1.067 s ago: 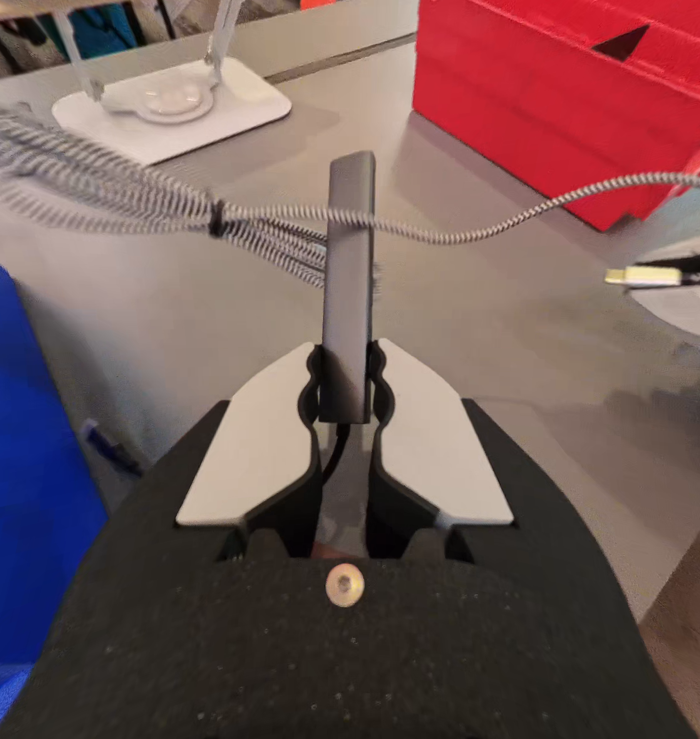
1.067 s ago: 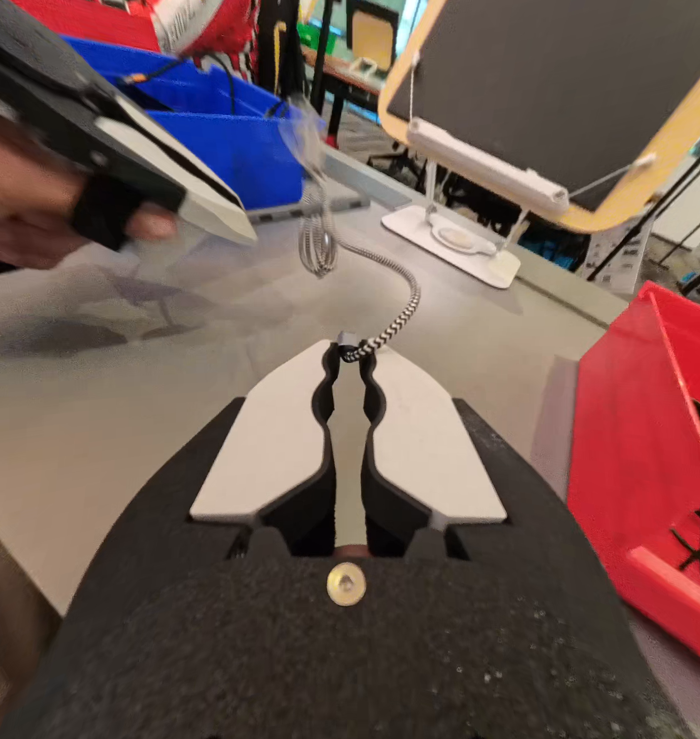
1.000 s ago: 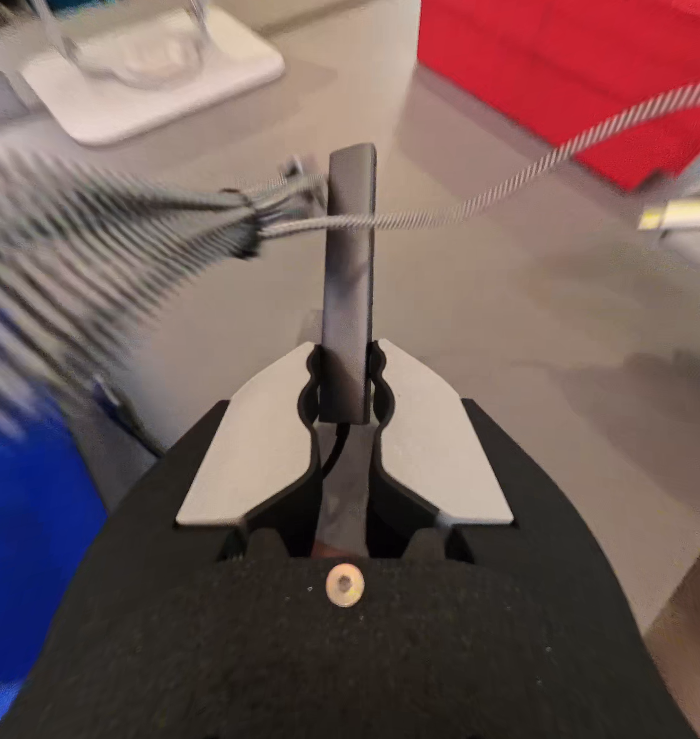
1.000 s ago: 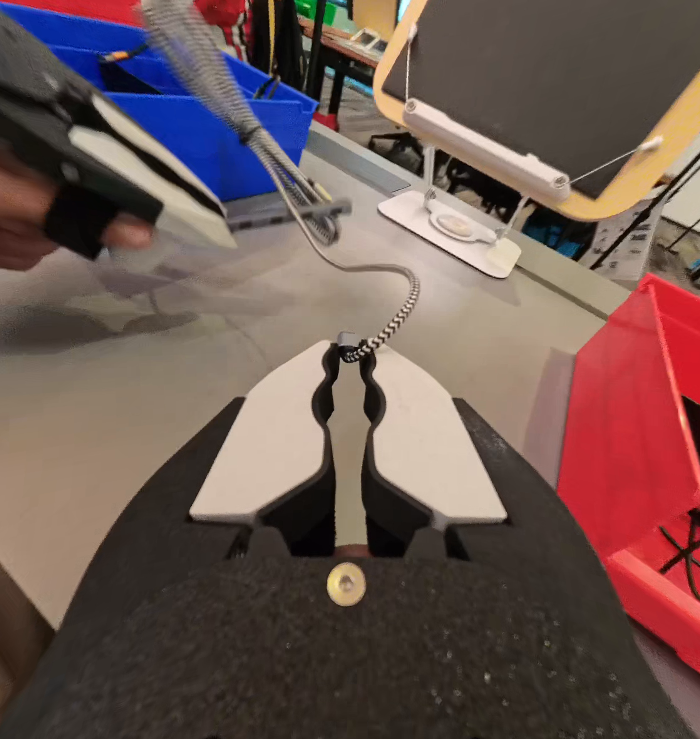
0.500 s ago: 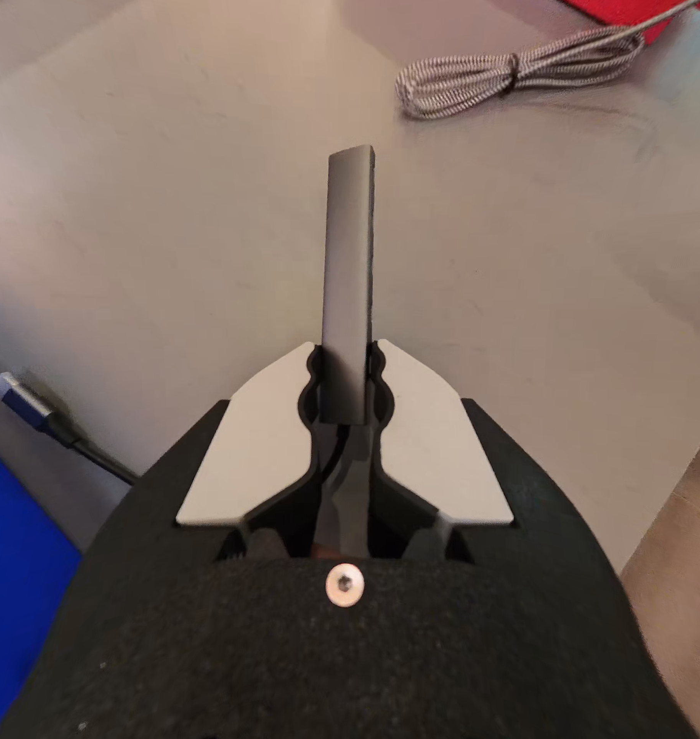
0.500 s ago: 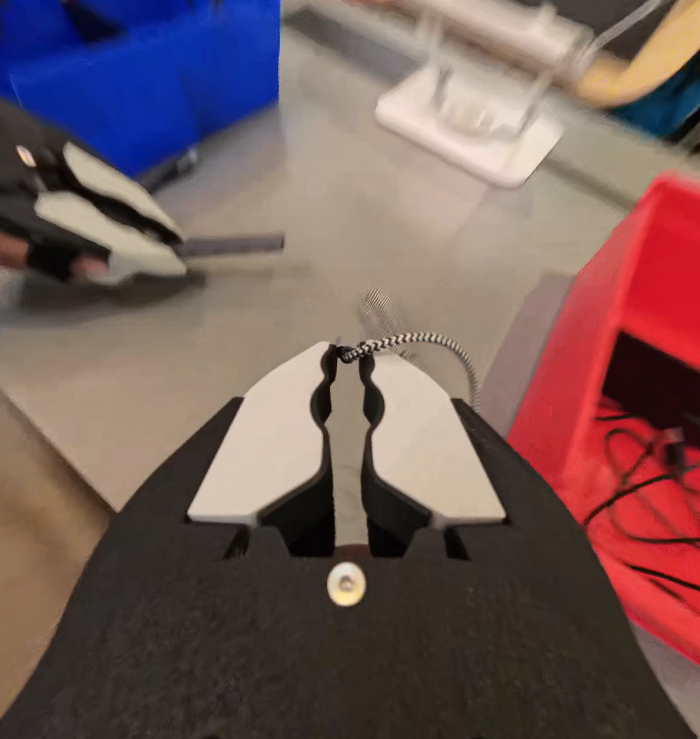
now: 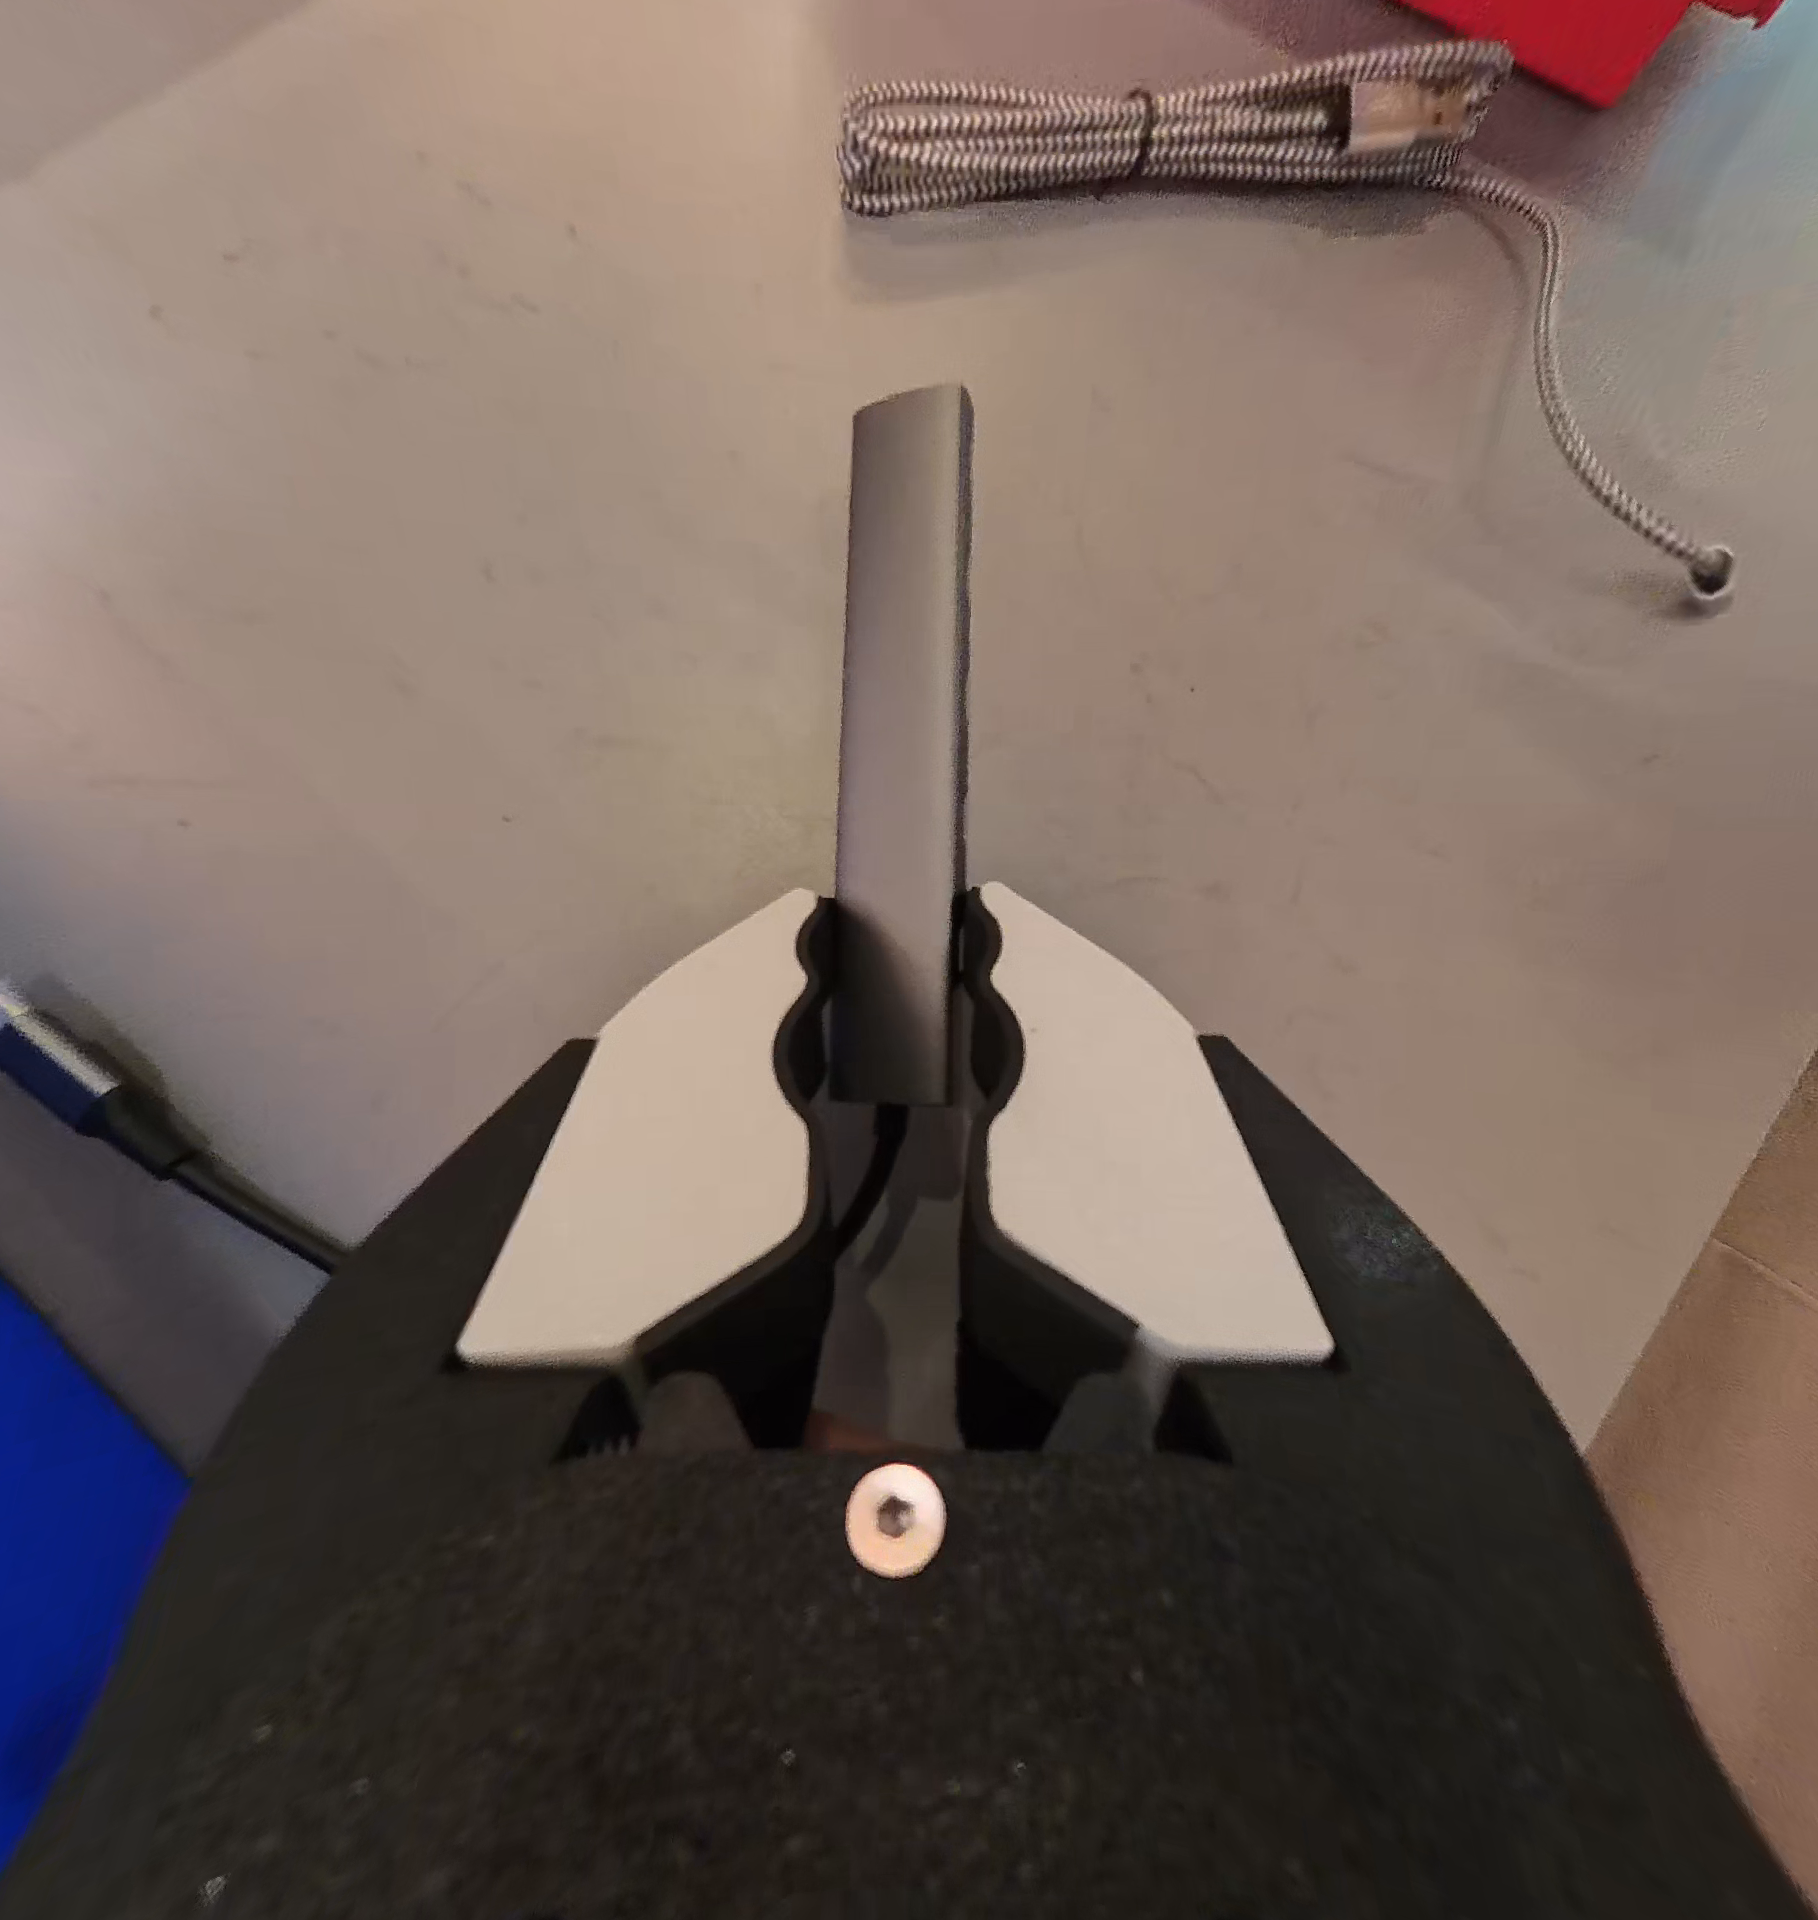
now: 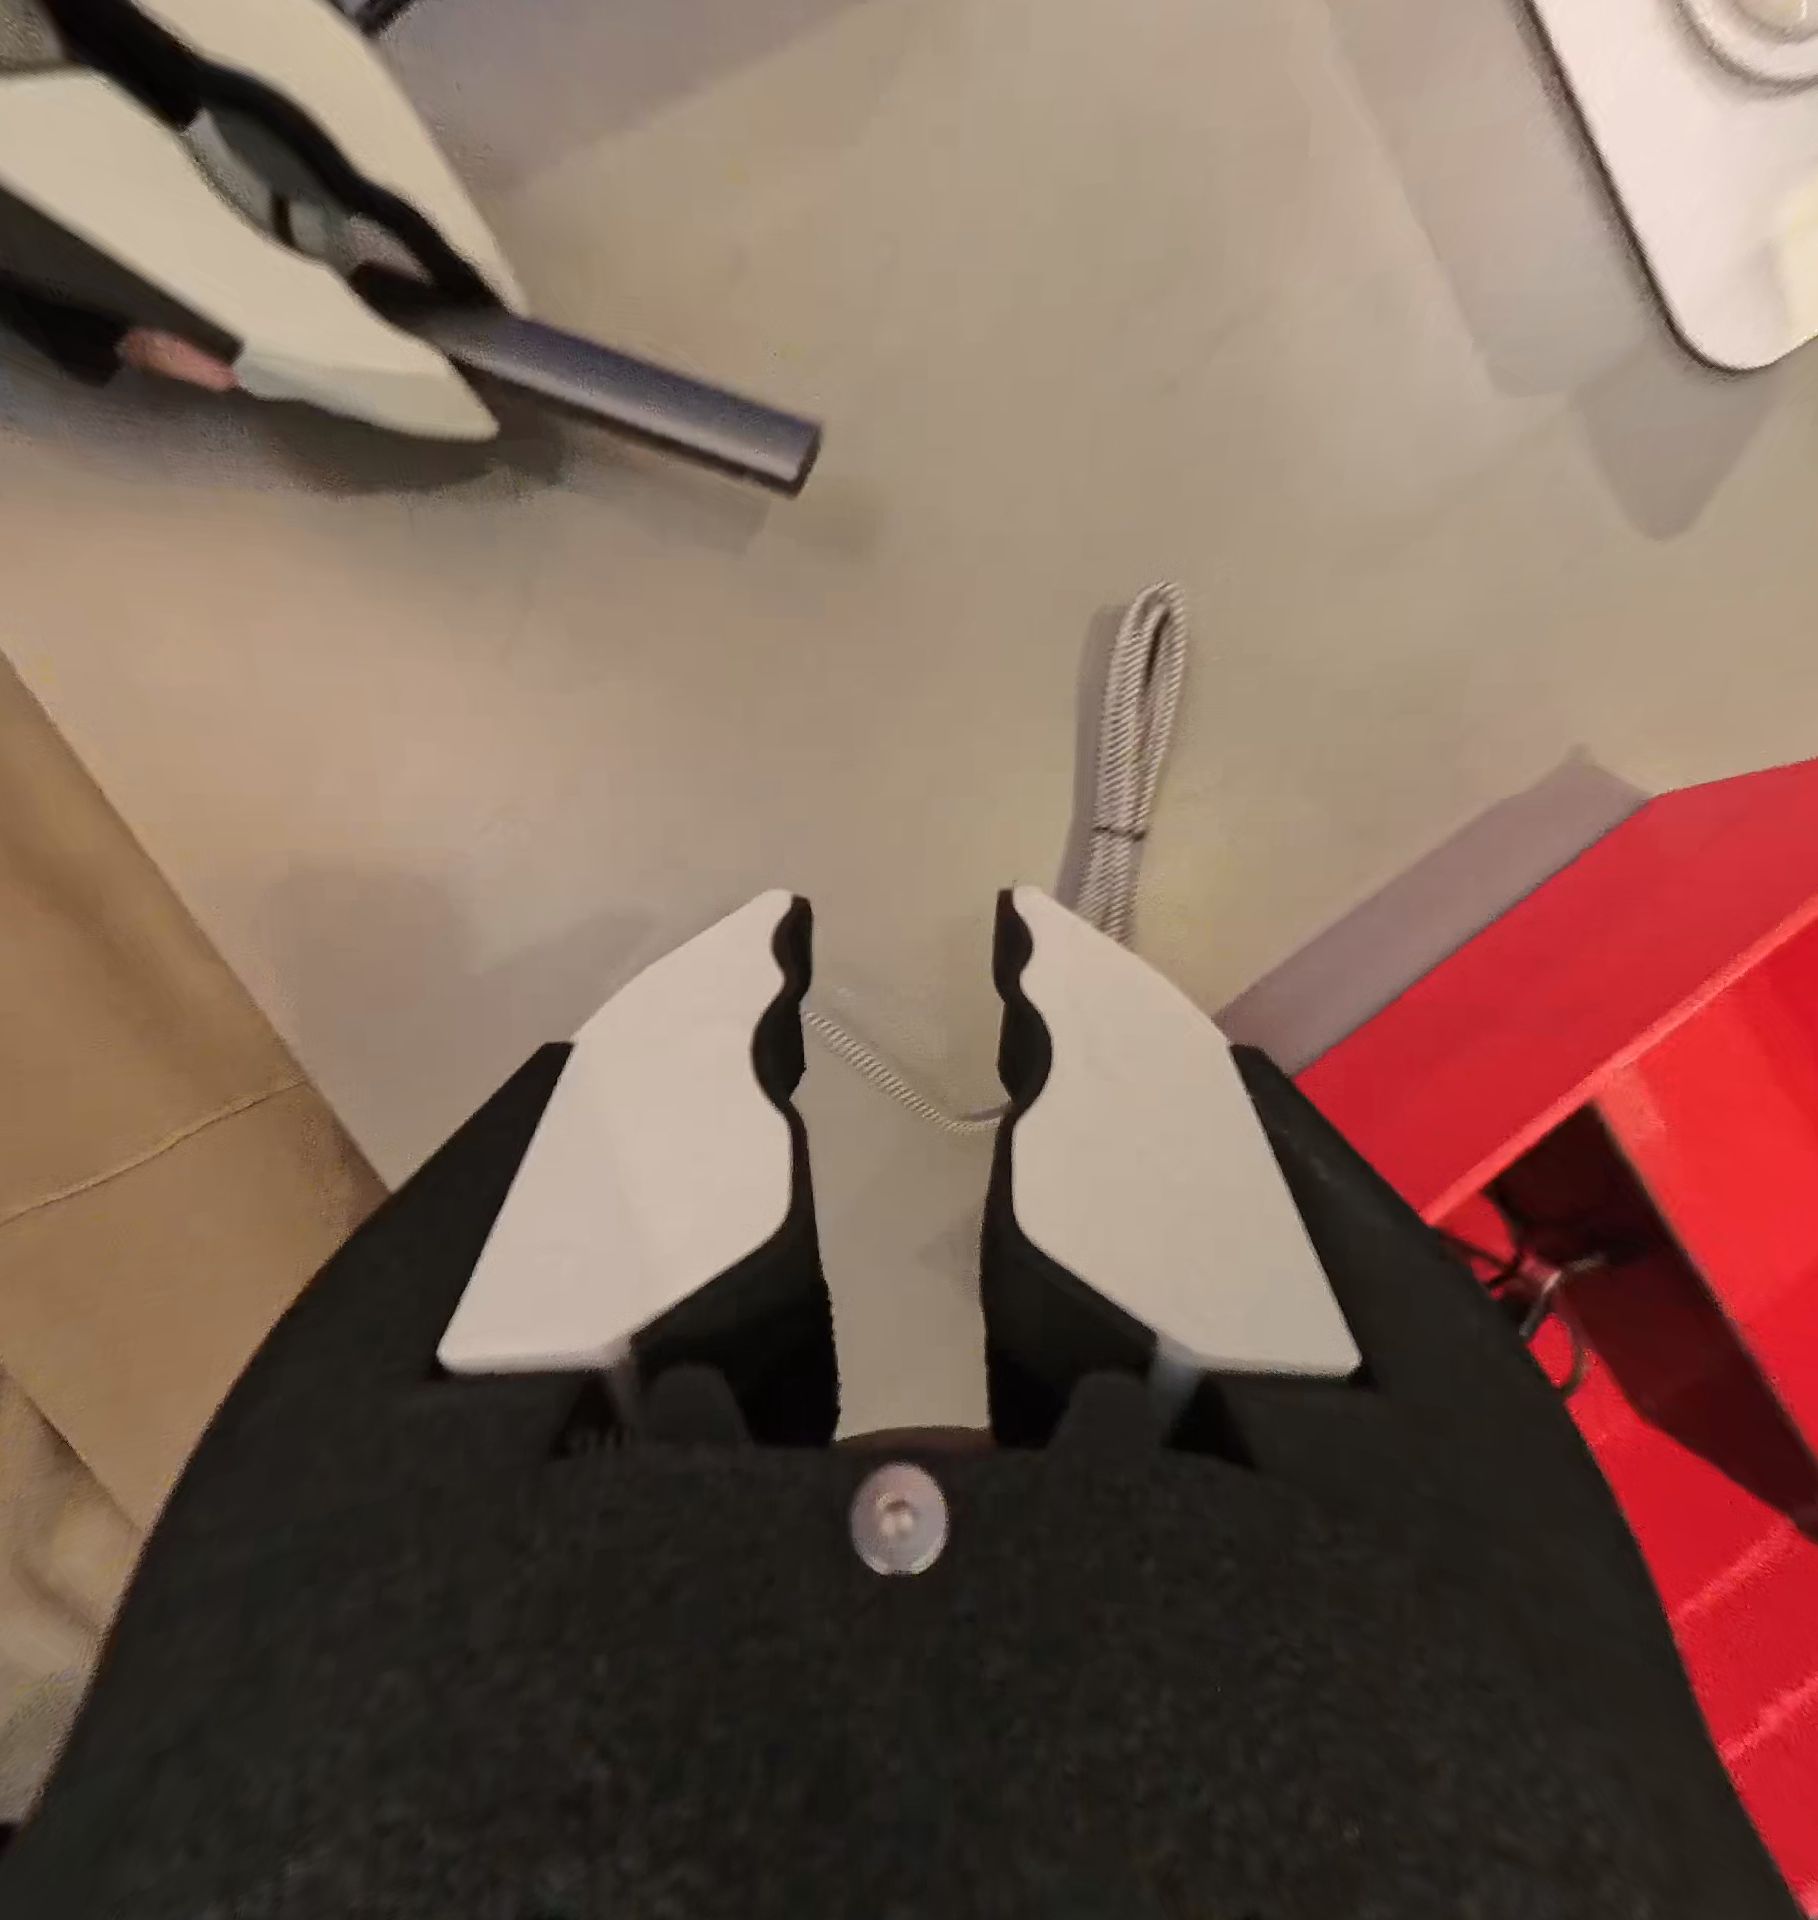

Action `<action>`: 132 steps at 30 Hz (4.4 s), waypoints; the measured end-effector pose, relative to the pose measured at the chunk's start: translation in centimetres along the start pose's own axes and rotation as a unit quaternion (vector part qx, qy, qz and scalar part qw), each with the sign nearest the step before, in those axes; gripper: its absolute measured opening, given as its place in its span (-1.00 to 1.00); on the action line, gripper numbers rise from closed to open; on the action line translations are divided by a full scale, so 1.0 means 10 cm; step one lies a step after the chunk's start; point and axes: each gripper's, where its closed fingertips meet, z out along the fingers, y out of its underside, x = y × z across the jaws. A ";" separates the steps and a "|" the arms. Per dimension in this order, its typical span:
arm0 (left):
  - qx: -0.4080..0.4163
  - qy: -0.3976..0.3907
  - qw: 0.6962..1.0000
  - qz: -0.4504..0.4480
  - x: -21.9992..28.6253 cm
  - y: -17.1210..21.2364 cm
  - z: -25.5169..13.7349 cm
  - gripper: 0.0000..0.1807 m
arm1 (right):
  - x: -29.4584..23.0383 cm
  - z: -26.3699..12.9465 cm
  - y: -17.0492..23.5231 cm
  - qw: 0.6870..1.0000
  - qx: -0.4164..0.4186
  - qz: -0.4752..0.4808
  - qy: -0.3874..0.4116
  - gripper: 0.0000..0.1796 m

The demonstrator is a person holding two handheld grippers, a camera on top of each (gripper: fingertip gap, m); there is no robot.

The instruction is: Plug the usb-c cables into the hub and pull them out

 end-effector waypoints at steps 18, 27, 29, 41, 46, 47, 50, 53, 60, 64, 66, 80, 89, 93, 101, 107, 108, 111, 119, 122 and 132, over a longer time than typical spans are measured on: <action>0.001 0.007 1.000 0.021 0.07 0.04 -0.01 -0.75 | 0.78 0.14 -0.21 0.979 -0.092 -0.094 0.155 -0.87; -0.001 0.012 1.000 0.026 0.11 -0.01 0.04 -0.75 | 1.47 -2.43 -0.44 0.854 0.099 -0.132 0.493 -0.87; -0.001 0.013 0.999 0.031 0.14 -0.02 0.05 -0.75 | 1.63 -2.37 -0.18 0.843 0.100 -0.123 0.515 -0.87; 0.023 0.030 0.997 0.068 0.26 -0.12 0.02 -0.76 | 1.52 -0.28 1.48 0.949 -0.028 -0.162 0.271 -0.87; 0.026 0.041 0.996 0.079 0.33 -0.14 0.04 -0.75 | 1.78 -0.03 1.83 0.947 -0.187 -0.181 0.187 -0.87; 0.026 0.043 0.996 0.078 0.33 -0.14 0.04 -0.75 | 1.89 -0.04 1.81 0.935 -0.215 -0.201 0.197 -0.87; 0.027 0.039 0.996 0.081 0.33 -0.14 0.03 -0.75 | 2.11 -0.31 1.47 0.908 -0.230 -0.256 0.241 -0.87; 0.031 0.042 0.996 0.076 0.32 -0.14 0.01 -0.75 | 2.11 -0.74 0.98 0.925 -0.153 -0.235 0.258 -0.87; 0.021 0.042 0.996 0.075 0.29 -0.06 0.03 -0.75 | 2.25 -1.79 0.45 0.886 -0.034 -0.211 0.411 -0.87; 0.029 0.046 0.996 0.071 0.31 -0.09 0.02 -0.76 | 2.26 -2.13 0.35 0.857 0.014 -0.192 0.478 -0.88; 0.027 0.048 0.996 0.074 0.34 -0.10 0.03 -0.75 | 2.33 -2.06 0.44 0.838 0.027 -0.161 0.520 -0.88; 0.024 0.060 0.994 0.092 0.53 -0.16 0.10 -0.75 | 1.97 0.02 1.86 0.923 -0.189 -0.255 0.216 -0.89; 0.031 0.064 0.993 0.099 0.51 -0.17 0.07 -0.76 | 2.03 0.25 1.81 0.949 -0.227 -0.209 0.059 -0.85; 0.034 0.061 0.992 0.102 0.48 -0.15 0.05 -0.76 | 1.98 -0.05 1.52 0.976 -0.160 -0.139 0.048 -0.62; 0.130 -0.010 0.983 0.130 0.38 -0.47 -0.14 -0.75 | 0.80 -0.57 0.25 0.983 0.153 0.102 -0.005 -0.51; 0.204 -0.073 0.964 0.154 0.39 -0.69 -0.32 -0.75 | -0.73 -0.01 -0.42 0.847 0.327 0.334 -0.251 -0.41; 0.213 -0.085 0.959 0.166 0.41 -0.72 -0.35 -0.75 | -0.82 0.08 -0.47 0.810 0.334 0.386 -0.289 -0.43; 0.233 -0.102 0.946 0.203 0.53 -0.77 -0.42 -0.75 | -0.89 0.15 -0.60 0.720 0.357 0.467 -0.370 -0.46; 0.233 -0.103 0.947 0.197 0.68 -0.76 -0.38 -0.68 | -0.58 -0.06 -0.57 0.786 0.394 0.404 -0.253 -0.89; 0.252 -0.066 0.955 0.142 0.72 -0.79 -0.50 -0.65 | -0.10 -0.55 -0.52 0.815 0.436 0.350 -0.153 -0.90; 0.167 -0.044 0.982 0.080 0.60 -0.20 -0.45 -0.74 | 1.87 -2.11 0.34 0.896 0.228 0.136 0.356 -0.89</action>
